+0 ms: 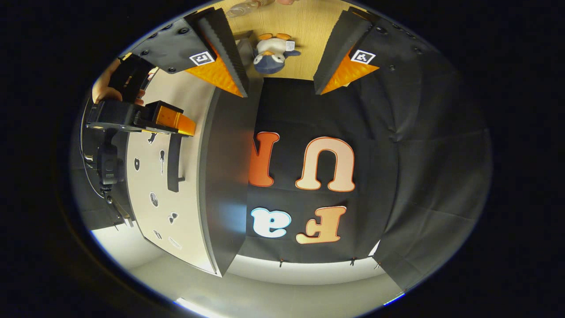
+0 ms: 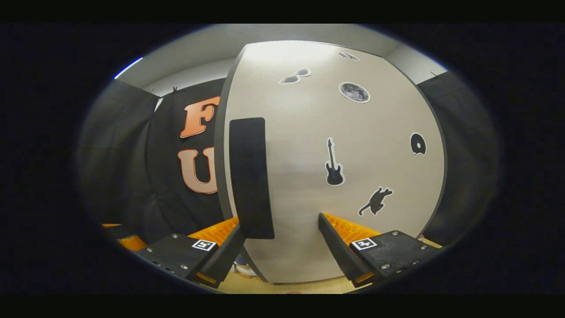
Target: Open the cabinet door with the right hand, grasp the bottle in the cabinet with the left hand and place it on the coaster, then close the cabinet door with the right hand.
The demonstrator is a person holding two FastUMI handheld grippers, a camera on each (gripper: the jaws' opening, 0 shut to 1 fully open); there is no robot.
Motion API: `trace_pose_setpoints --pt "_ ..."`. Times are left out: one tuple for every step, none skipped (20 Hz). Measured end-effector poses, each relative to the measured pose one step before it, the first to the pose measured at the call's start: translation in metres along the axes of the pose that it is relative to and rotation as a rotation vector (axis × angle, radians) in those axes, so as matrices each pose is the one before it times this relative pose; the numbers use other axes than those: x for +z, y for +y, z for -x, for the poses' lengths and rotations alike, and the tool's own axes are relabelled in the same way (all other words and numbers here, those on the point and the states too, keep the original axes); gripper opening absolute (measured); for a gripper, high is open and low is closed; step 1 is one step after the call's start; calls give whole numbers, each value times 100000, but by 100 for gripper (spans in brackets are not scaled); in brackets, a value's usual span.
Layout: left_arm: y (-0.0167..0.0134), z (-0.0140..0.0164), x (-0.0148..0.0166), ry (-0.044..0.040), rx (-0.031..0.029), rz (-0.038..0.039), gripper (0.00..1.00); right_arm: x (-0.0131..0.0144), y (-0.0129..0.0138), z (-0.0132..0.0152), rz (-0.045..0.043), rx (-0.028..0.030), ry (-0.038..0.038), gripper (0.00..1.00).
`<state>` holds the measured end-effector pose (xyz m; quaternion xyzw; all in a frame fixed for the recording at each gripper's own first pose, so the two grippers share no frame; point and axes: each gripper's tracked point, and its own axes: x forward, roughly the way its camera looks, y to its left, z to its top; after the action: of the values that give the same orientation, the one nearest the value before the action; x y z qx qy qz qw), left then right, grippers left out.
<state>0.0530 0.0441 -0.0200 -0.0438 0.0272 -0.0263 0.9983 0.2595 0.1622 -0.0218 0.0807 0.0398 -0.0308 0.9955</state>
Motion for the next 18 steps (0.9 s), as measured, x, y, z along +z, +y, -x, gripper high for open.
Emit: trace_pose_setpoints --pt "43 156 11 90 213 -65 97 -70 4 -124 -406 -477 161 96" --pt "124 191 -104 18 -22 -275 95 -47 -13 -137 -328 -546 126 95" --pt "-47 -72 -42 258 4 -304 97 -104 -25 -99 -48 -458 88 96" --pt "-27 166 -183 429 -78 -222 96 -169 -8 98 -182 -572 362 95" --pt "95 -14 -91 -16 3 -54 96 92 26 12 -328 -326 -716 95" --pt "78 136 -50 -26 299 58 97 -59 -47 -287 -34 -125 26 95" --pt "116 107 103 -138 342 141 97 -109 59 -43 -459 335 341 95" --pt "155 140 19 -128 498 207 96 -103 53 93 -771 690 765 95" --pt "-91 182 -85 -73 422 210 97 -184 103 176 -1209 1130 1281 96" --pt "-10 142 3 67 490 10 96 -48 95 236 -1446 1063 798 96" --pt "119 208 -237 127 599 -231 96 98 95 382 -1387 1008 -52 96" --pt "-19 283 -96 123 666 -478 96 137 131 515 -920 1220 -431 96" --pt "44 232 -97 476 869 -615 96 122 204 579 -168 1698 -207 95" --pt "-106 238 -186 339 690 -535 96 -8 89 717 485 1357 369 95" --pt "-149 89 -108 15 900 41 97 -19 -46 816 852 877 482 95" --pt "-209 301 -90 235 215 401 96 152 -47 869 944 771 71 95" --pt "-300 279 -155 157 567 332 96 180 -194 1002 1135 273 -263 95" --pt "-230 418 -74 104 465 117 96 235 -324 1031 971 155 -281 95"
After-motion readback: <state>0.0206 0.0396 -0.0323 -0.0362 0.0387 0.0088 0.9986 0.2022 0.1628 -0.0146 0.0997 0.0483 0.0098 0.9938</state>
